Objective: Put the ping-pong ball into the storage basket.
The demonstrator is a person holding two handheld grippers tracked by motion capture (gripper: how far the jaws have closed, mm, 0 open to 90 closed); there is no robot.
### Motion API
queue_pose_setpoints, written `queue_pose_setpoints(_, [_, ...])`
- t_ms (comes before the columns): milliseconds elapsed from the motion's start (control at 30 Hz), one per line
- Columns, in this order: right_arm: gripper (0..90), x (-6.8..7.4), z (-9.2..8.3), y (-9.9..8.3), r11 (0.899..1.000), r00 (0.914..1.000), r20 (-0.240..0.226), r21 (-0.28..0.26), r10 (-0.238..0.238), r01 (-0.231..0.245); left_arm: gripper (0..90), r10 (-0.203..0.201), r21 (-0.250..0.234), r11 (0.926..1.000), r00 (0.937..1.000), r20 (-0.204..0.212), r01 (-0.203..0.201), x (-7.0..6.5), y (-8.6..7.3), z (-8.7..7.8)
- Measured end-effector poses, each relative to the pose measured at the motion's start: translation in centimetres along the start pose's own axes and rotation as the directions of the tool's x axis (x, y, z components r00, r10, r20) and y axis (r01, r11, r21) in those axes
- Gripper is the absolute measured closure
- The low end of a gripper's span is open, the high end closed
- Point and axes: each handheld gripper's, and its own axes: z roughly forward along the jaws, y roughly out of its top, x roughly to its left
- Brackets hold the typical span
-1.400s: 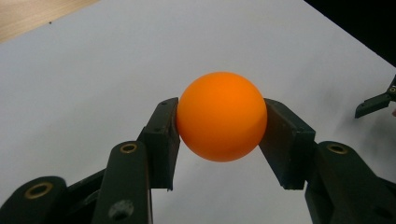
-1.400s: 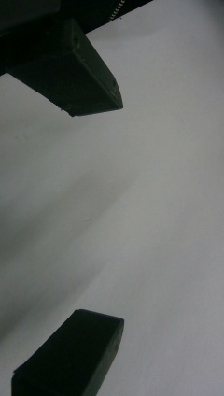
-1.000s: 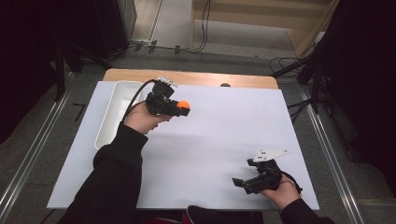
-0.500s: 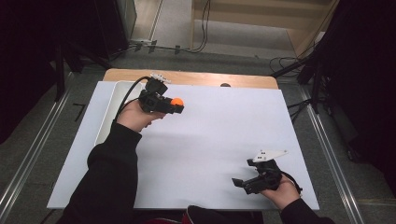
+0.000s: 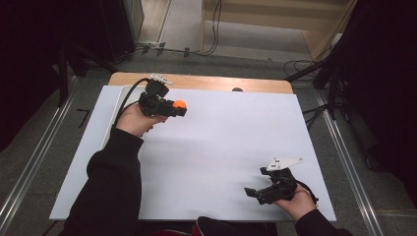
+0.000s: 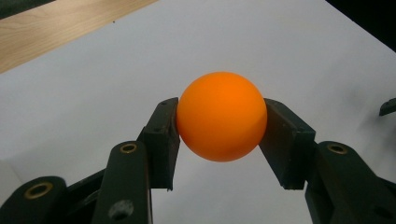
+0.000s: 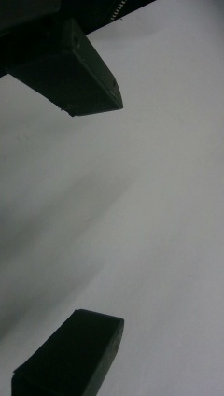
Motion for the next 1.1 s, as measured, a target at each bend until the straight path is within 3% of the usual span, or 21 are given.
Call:
queue_pose_setpoints(533, [0.0,0.0,0.0,0.0,1.0,1.0,-0.001,0.005,0.003,-0.003,50.5,-0.037,-0.021,0.9991,0.9987,-0.035,0.036,1.6,-0.4,-1.1])
queue_pose_setpoints(700, [0.0,0.0,0.0,0.0,1.0,1.0,-0.002,0.005,0.002,-0.002,50.5,-0.027,-0.01,0.9996,0.998,-0.058,0.027,2.0,-0.5,-1.2])
queue_pose_setpoints(1100, [0.0,0.0,0.0,0.0,1.0,1.0,-0.003,0.006,0.002,-0.002,50.5,-0.061,-0.045,0.9973,0.9958,-0.068,0.058,3.1,-0.9,-2.5])
